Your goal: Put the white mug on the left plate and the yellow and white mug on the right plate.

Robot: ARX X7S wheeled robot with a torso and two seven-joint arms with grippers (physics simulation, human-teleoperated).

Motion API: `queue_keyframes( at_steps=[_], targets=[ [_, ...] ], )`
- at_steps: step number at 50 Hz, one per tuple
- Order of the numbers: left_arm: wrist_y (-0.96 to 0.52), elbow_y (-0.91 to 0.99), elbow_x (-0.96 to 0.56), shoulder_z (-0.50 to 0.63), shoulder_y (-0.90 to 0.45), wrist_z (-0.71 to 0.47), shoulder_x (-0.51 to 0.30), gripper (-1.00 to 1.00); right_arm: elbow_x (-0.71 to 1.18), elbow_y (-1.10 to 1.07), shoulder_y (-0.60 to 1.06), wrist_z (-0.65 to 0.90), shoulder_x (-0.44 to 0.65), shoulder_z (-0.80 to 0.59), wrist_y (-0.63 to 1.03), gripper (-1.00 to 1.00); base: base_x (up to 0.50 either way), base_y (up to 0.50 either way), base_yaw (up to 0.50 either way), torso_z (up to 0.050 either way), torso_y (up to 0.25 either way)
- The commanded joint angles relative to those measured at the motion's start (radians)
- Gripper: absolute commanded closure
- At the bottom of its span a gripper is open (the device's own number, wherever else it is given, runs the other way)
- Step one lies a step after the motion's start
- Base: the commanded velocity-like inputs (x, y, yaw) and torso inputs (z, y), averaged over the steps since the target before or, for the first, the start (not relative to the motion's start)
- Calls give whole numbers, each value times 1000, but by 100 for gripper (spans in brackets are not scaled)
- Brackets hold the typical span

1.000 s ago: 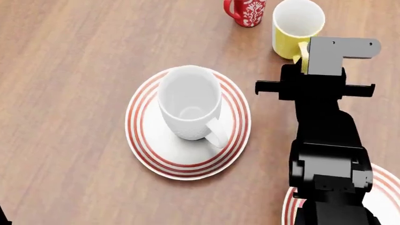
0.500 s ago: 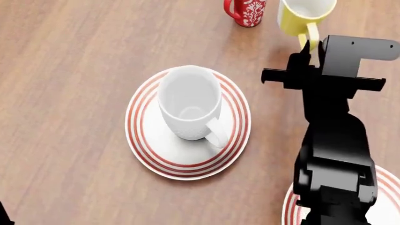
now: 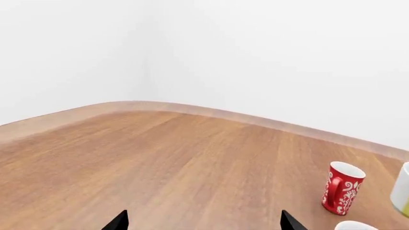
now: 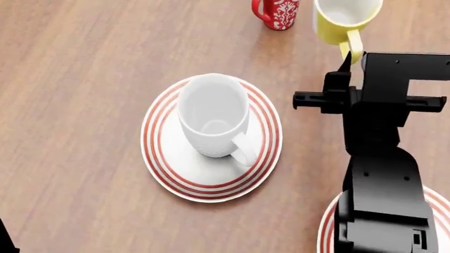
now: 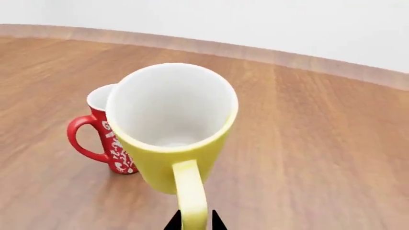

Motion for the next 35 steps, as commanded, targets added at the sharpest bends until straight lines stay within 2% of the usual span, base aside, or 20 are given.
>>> queue_keyframes(
  at_steps=[1, 6, 8, 9, 10, 17, 35],
  targets=[
    [-1, -1, 0, 2, -2, -3, -2, -100, -12, -147, -49, 9, 4, -16, 99, 100, 0, 0, 0, 0, 0],
    [-1, -1, 0, 3, -2, -4, -3, -100, -9, -147, -49, 11, 6, -19, 99, 100, 0, 0, 0, 0, 0],
    [7, -14, 6, 10, 1, -2, 5, -100, 39, -243, -125, -82, 22, -36, 117, 100, 0, 0, 0, 0, 0],
    [7, -15, 10, 15, 2, -2, 8, -100, 33, -269, -140, -56, 19, -25, 147, 100, 0, 0, 0, 0, 0],
    [3, -7, 18, 24, 5, -4, 9, -100, 110, -326, -158, -75, 3, 32, 206, 100, 0, 0, 0, 0, 0],
    [-1, 3, 23, 28, 3, -7, 4, -100, 121, -571, -235, -41, 26, 55, 308, 100, 0, 0, 0, 0, 0],
    [0, 0, 10, 10, 3, -14, -7, -100, 113, -826, -391, -8, 79, 66, 448, 100, 0, 0, 0, 0, 0]
  ],
)
